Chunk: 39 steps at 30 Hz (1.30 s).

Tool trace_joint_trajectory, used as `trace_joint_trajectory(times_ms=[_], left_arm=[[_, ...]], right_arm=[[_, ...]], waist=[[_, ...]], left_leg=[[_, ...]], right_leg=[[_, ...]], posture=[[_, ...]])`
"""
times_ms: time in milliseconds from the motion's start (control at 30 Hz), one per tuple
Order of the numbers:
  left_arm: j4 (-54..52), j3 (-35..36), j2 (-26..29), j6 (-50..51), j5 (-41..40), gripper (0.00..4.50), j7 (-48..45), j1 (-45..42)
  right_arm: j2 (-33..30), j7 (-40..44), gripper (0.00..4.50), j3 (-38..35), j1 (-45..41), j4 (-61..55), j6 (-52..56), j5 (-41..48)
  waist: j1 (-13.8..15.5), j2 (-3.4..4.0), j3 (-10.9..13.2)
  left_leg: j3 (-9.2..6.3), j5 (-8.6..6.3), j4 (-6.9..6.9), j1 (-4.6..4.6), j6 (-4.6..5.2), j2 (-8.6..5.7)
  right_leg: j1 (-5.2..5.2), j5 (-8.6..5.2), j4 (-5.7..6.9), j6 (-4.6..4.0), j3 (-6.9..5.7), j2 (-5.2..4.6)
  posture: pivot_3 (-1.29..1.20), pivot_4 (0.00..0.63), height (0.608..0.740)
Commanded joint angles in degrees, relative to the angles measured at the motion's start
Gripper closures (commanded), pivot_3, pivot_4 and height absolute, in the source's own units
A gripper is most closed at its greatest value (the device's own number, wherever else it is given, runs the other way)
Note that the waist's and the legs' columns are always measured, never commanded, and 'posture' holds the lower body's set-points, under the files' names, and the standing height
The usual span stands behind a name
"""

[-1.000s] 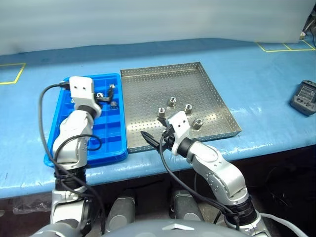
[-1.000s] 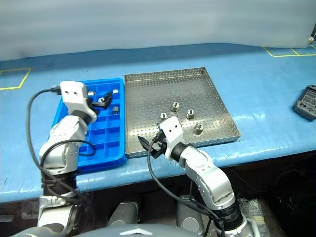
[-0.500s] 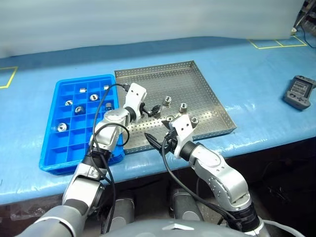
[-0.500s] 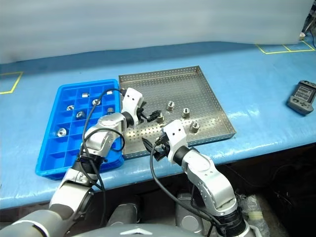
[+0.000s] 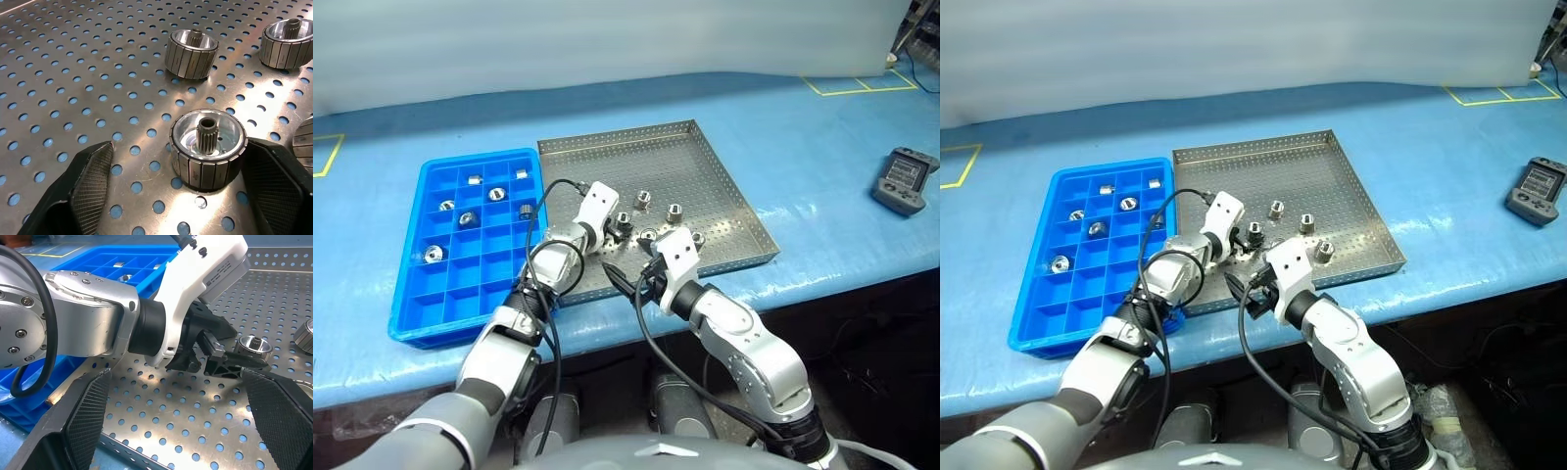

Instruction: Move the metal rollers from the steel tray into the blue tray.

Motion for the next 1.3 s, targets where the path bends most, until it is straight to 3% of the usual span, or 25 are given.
trace_joint_trajectory(times_ms=[33, 133, 167, 367, 700, 967, 1300], left_arm=[[-1.3, 1.2, -0.5, -1.2, 0.0, 1.73, 0.2, -0.6], [-3.9, 2.3, -0.3, -1.4, -0.5, 2.70, 1.1, 0.5], [-5.9, 3.3, -0.3, -1.4, -1.0, 2.81, 1.7, 1.2], [-26.7, 11.4, -0.8, -0.8, -4.4, 2.81, 8.9, 9.4], [-57.9, 20.2, 1.2, 6.1, -1.8, 2.81, 20.3, 28.5], [-66.8, 22.7, 0.7, 9.6, -0.5, 2.81, 24.3, 40.5], [-69.5, 20.0, -1.1, 13.7, 3.4, 2.81, 27.9, 48.0]], right_arm=[[0.5, 0.1, 0.00, -0.1, -0.2, -1.6, -1.4, 0.1], [0.5, 0.3, 0.00, 0.0, -0.3, -1.4, -1.4, 0.0], [0.6, 0.4, 0.00, 0.0, -0.4, -1.3, -1.4, 0.0], [0.9, 1.9, 0.00, 1.3, -2.2, 0.0, -1.4, 0.3], [2.2, 6.3, 0.00, 4.7, -6.9, 3.7, -2.1, 0.7], [2.7, 9.8, 0.00, 8.0, -9.5, 6.8, -3.5, 0.3], [2.6, 11.3, 0.00, 8.3, -9.5, 6.8, -4.4, 0.6]], waist=[[0.0, 0.00, 0.0], [0.0, 0.00, 0.0], [-0.1, 0.00, 0.0], [0.1, 0.01, 0.0], [1.7, 0.01, 0.0], [4.3, -0.01, 0.0], [4.6, -0.02, 0.0]], left_leg=[[0.00, 0.00, 0.00, 0.00, 0.00, 0.00], [0.00, 0.00, 0.00, -0.01, 0.00, 0.00], [0.00, 0.00, 0.00, -0.01, 0.00, 0.00], [-0.02, 0.00, -0.04, -0.02, 0.00, 0.02], [-0.02, 0.00, -0.03, 0.00, -0.01, 0.01], [-0.08, 0.01, -0.01, 0.01, -0.01, 0.01], [-0.10, 0.00, -0.02, 0.00, -0.02, 0.02]], right_leg=[[0.00, 0.00, 0.00, 0.00, 0.00, 0.00], [0.00, 0.00, 0.00, 0.00, 0.00, 0.00], [-0.01, 0.00, 0.00, 0.00, 0.00, 0.00], [-0.05, 0.00, 0.01, 0.00, 0.02, 0.00], [-0.03, -0.01, 0.01, -0.03, 0.03, 0.00], [0.00, -0.21, 0.01, -0.38, -0.03, 0.01], [0.00, -0.24, 0.01, -0.42, -0.07, 0.01]], posture=[[-0.14, 0.150, 0.740], [-0.12, 0.150, 0.740], [-0.12, 0.150, 0.740], [-0.07, 0.150, 0.740], [0.04, 0.150, 0.740], [0.10, 0.150, 0.740], [0.10, 0.150, 0.740]])
